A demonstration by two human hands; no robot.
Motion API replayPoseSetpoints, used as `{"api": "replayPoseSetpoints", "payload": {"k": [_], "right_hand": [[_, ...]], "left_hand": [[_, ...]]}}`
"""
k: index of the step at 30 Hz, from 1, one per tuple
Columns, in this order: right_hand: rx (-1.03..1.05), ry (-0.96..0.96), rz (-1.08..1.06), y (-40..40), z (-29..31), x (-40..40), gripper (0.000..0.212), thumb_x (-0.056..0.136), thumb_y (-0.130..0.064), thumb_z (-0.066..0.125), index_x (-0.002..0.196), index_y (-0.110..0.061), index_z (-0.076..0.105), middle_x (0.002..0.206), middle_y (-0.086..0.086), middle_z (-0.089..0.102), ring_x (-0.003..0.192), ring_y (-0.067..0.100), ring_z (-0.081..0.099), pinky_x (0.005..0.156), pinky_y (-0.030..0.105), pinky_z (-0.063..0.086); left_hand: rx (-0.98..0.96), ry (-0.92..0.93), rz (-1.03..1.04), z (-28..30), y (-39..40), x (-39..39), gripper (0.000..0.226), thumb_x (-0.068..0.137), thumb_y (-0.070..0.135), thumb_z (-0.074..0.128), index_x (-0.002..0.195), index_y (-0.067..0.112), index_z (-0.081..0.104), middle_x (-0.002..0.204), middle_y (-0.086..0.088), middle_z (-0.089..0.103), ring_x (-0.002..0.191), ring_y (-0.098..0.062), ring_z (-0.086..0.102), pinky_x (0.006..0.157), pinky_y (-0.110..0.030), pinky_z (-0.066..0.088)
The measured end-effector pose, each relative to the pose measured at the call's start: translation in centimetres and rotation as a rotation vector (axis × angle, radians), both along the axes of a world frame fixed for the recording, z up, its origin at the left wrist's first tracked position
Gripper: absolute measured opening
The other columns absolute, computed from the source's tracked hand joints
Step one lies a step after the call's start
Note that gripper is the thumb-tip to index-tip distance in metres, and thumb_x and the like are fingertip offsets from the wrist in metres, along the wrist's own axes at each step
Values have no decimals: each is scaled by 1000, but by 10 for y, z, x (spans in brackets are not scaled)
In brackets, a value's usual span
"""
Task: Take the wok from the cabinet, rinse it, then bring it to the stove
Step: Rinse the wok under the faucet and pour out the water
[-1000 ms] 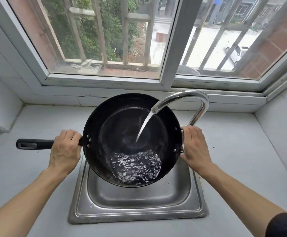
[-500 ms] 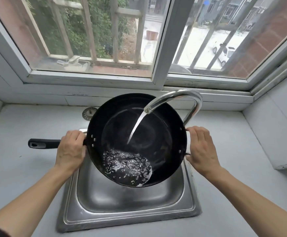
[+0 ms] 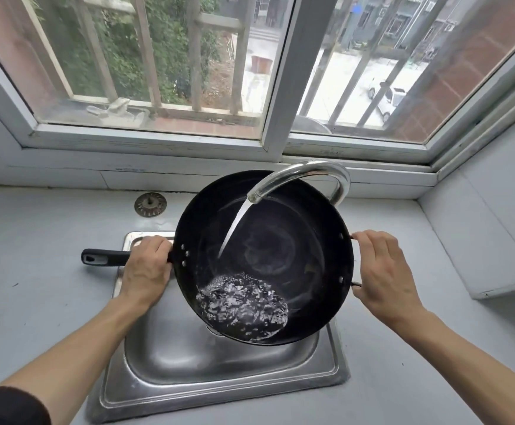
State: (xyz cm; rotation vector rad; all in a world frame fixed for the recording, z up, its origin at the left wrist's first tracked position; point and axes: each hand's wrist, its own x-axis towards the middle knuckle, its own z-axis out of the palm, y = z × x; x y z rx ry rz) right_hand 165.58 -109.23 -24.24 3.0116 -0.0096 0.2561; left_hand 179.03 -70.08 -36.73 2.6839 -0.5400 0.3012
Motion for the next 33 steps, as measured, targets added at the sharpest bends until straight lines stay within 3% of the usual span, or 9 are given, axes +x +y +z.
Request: {"api": "replayPoseSetpoints", "payload": {"k": [14,18,33], "right_hand": [[8,7,-33,-6,7,-27,94,41,-5,89,126,-1,50,120,13,50,109,35,45,94,41,45],[20,5,-42,-4,-4,-24,96,40,-4,90,127,-1,48,120,14,49,108,35,45,98,39,39],[144,32,5,53,-65,16,101,43,-23,94,129,-4,46,122,12,49,111,32,45,103,37,38]], "left_hand": [[-32,24,-42,8,-20,-5,27,60,-15,63,74,5,53,77,-14,54,73,-34,47,60,-45,42],[-15,9,-22,5,-15,-1,27,60,-15,62,76,5,53,78,-13,54,73,-32,46,62,-44,42],[90,-90,30,19,75,10,27,65,-12,64,84,6,57,87,-10,58,80,-32,48,66,-42,41]]}}
